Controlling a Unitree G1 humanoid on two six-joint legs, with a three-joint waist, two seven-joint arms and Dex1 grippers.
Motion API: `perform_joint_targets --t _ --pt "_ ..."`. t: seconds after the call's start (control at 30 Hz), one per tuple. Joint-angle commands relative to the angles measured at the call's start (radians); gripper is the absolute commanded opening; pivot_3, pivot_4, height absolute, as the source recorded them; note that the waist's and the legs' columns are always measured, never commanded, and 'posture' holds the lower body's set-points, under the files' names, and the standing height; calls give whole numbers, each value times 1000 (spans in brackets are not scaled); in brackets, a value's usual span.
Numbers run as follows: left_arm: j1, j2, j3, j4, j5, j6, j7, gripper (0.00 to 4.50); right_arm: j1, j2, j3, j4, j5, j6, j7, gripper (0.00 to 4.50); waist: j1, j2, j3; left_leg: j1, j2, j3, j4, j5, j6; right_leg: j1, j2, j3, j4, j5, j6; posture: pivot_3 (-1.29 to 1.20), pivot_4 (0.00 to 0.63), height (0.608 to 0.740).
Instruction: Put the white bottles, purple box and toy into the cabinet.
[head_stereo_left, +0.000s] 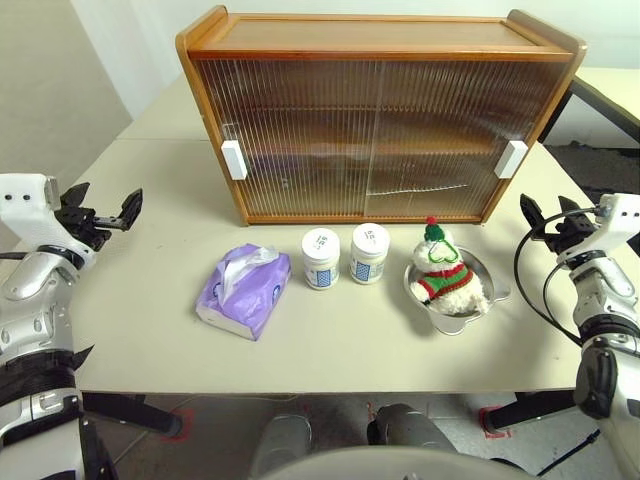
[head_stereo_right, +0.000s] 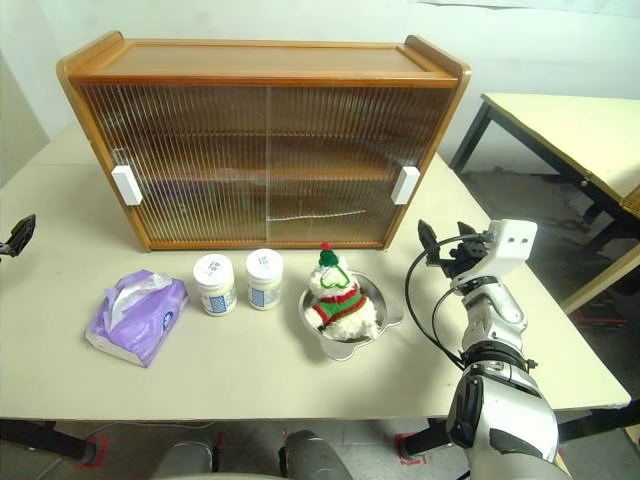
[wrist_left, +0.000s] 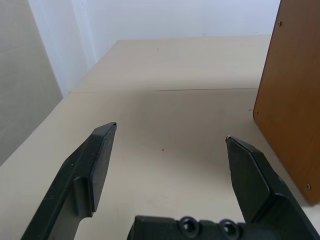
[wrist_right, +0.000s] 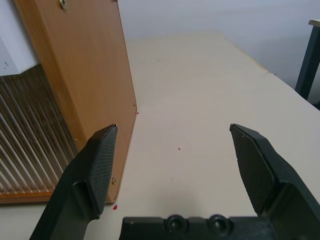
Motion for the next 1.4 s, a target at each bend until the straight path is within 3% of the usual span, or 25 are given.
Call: perform_joint_targets --t 0.03,0.37,0.53,0.7,0.87,1.17,1.4 --pt "-21 1 -24 -1 14 11 1 4500 7 1 -7 -5 9 3 1 4490 -1 0 0 0 0 0 0 0 0 0 0 0 0 0 0 -17 0 740" --pt "-28 1 -27 -9 6 15 -5 4500 45 -14 -26 -45 54 33 92 4490 -14 0 0 0 0 0 0 0 0 0 0 0 0 0 1 -29 0 740" --pt "-1 -11 -15 -72 -52 -19 -88 4500 128 -47 -51 -176 174 202 363 4490 -15 -1 0 -1 -2 1 0 0 0 0 2 0 -1 -2 0 -25 0 740" --pt "47 -3 -16 -156 -88 -30 -172 4500 248 -102 -17 -464 279 488 545 4490 -14 -1 -1 0 -5 3 3 1 -1 3 2 0 -1 -5 1 -42 0 740" --pt "76 -25 -56 -250 -130 -16 -256 3298 348 -150 84 -686 242 582 635 4500 -17 -3 -2 0 -7 3 9 0 -1 7 1 0 0 -6 1 -39 0 740" --pt "32 -81 -146 -295 -84 -8 -229 66 325 -115 140 -750 219 577 606 4500 -24 -2 -2 2 -9 2 16 0 0 5 -1 1 0 -8 5 -49 0 740" --pt "-43 -107 -201 -234 0 -46 -169 25 328 -116 136 -731 212 559 611 4500 -21 -2 -2 -5 -10 2 15 -1 0 3 -2 0 0 -5 2 -58 0 740"
